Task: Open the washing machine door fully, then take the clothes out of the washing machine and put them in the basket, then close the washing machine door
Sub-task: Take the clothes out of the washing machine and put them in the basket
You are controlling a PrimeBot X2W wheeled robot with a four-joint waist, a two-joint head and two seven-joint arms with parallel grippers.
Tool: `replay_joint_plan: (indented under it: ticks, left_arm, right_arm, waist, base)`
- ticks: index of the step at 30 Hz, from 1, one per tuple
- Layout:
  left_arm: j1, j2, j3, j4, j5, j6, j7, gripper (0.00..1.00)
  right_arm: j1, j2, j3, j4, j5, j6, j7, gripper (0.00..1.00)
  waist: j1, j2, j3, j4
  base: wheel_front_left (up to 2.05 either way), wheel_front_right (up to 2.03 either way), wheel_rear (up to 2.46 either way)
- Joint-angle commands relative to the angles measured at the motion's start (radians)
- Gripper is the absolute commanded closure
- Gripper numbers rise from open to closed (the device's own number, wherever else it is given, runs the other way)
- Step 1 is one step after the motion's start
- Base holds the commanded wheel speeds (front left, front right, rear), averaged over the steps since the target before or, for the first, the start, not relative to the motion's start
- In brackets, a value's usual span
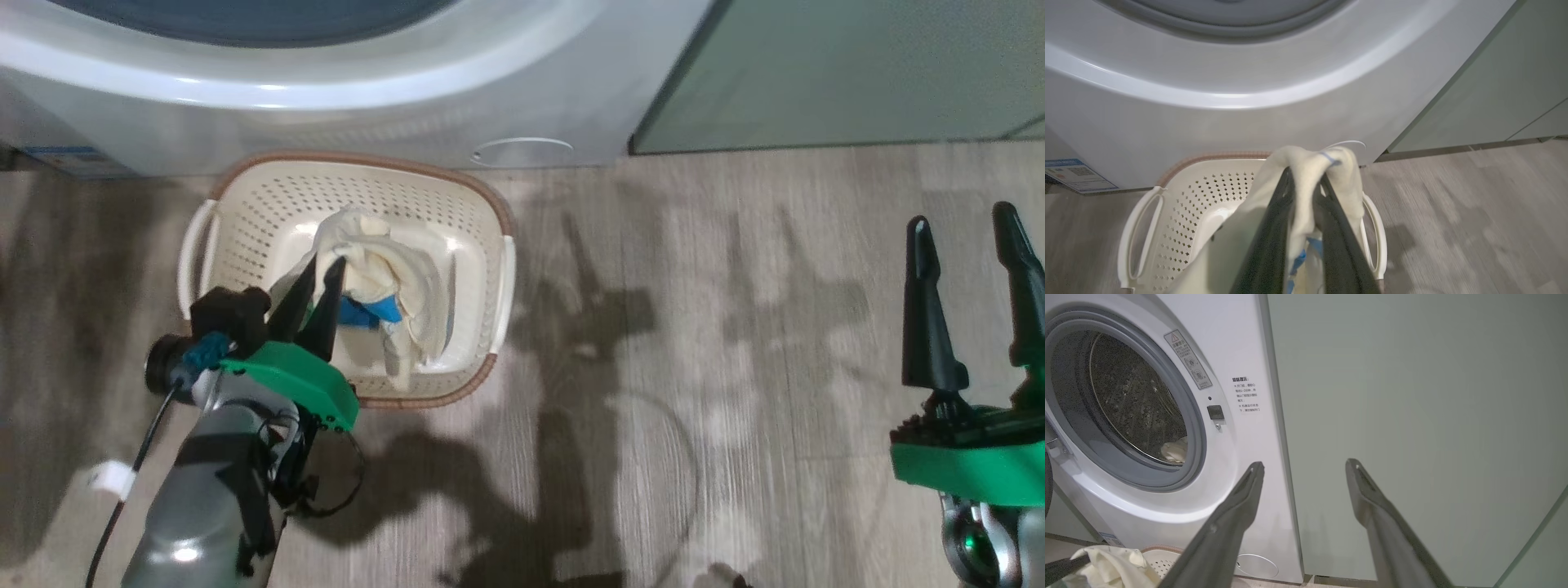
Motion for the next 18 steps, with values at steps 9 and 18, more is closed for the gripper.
replay_joint_plan:
  ticks: [9,18]
  left_arm:
    - [-0.174,0.003,0.014,0.347,0.017,-0.026,-0.006,0.61]
    - [-0.231,-0.004,0.021,0.435,0.016,-0.027,-0.006,0.00]
  right_arm:
    - [-0.035,0.003,0.030,-0.029,0.018,0.001,-0.006,0.00]
    - [-0.039,0.004,0.019,-0.027,0.018,0.001,-0.006,0.00]
  waist:
    - [-0.0002,0.0000,0.061,-0.052]
    - [-0.0002,0.0000,0.067,-0.047]
  base:
    - [0.00,0.00,0.00]
    - [0.00,0.00,0.00]
